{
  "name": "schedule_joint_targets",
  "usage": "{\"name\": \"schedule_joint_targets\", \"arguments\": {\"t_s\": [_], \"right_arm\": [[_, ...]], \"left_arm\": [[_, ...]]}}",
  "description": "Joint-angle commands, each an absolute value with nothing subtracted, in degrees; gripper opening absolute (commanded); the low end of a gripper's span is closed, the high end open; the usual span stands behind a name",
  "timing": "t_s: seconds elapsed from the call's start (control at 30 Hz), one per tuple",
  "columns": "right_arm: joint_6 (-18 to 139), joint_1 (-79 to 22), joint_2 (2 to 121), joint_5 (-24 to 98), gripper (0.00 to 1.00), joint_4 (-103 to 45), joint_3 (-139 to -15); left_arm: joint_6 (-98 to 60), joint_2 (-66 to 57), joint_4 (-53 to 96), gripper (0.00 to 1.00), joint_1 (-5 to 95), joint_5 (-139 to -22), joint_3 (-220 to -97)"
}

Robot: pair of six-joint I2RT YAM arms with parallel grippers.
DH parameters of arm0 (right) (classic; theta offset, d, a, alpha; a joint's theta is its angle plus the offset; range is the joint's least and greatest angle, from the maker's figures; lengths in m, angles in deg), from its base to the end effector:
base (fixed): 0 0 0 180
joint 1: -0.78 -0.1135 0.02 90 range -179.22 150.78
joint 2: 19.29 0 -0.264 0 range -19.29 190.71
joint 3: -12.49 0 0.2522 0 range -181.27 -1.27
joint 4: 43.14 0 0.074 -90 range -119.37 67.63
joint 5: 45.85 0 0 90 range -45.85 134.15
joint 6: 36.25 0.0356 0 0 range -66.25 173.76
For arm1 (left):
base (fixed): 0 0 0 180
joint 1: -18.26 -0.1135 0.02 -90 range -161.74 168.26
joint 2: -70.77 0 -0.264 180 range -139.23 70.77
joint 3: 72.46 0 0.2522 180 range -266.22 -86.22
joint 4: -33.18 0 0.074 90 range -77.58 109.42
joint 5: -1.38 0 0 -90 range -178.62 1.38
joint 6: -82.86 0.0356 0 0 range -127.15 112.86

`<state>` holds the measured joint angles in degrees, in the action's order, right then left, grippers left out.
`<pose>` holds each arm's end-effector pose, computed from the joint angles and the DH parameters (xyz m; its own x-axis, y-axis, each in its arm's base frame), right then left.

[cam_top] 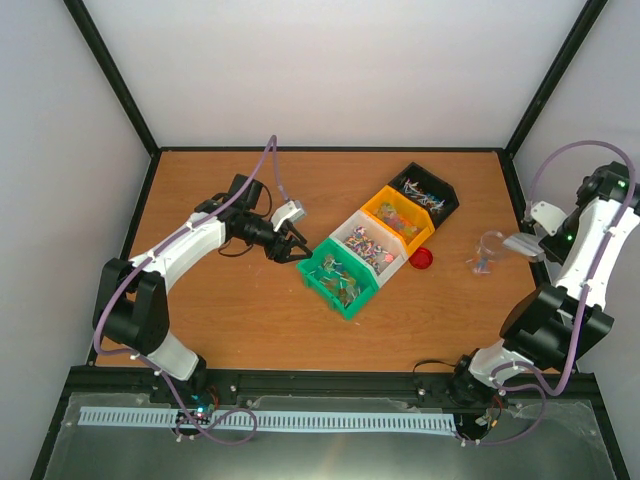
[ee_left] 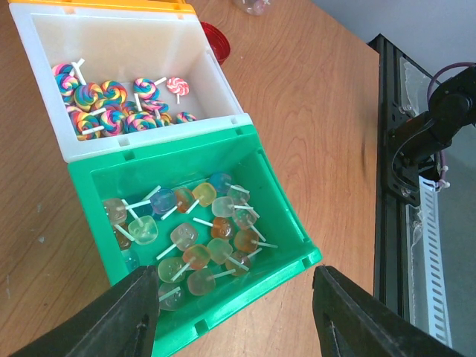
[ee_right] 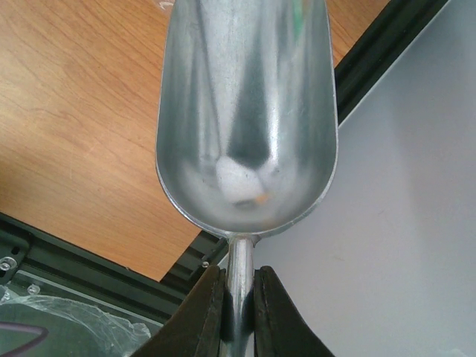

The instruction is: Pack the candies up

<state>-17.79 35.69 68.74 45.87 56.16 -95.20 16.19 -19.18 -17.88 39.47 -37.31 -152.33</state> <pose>0.2193 -0.1543 0.3544 -0.8022 -0.5963 -0.0289 -0.5826 0.7926 -0.1799 0.2832 -0.1397 0.2491 -0.5211 0.4678 -0.7139 0.8535 0.2845 -0.4366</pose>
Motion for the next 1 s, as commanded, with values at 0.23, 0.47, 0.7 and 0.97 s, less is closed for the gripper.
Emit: {"name": "schedule_joint_targets", "arguments": {"t_s": [0.23, 0.47, 0.7, 0.97], "right_arm": [[-18.02, 31.93, 67.69, 50.12, 0.03, 56.79, -98.74], [-17.99, 28.99, 67.20, 52.94, 0.03, 56.84, -100.23], [-20.28, 27.43, 63.28, 47.81, 0.03, 56.82, -99.24], [-15.97, 15.00, 60.21, 36.24, 0.03, 56.91, -95.80]], "left_arm": [[16.93, -18.86, -16.73, 0.59, 39.12, -35.40, -151.99], [16.89, -18.48, -16.86, 0.60, 39.17, -35.88, -151.94], [17.61, -18.37, -18.90, 0.64, 39.09, -35.93, -153.60], [19.33, -16.59, -23.29, 0.67, 39.05, -35.05, -158.64]]}}
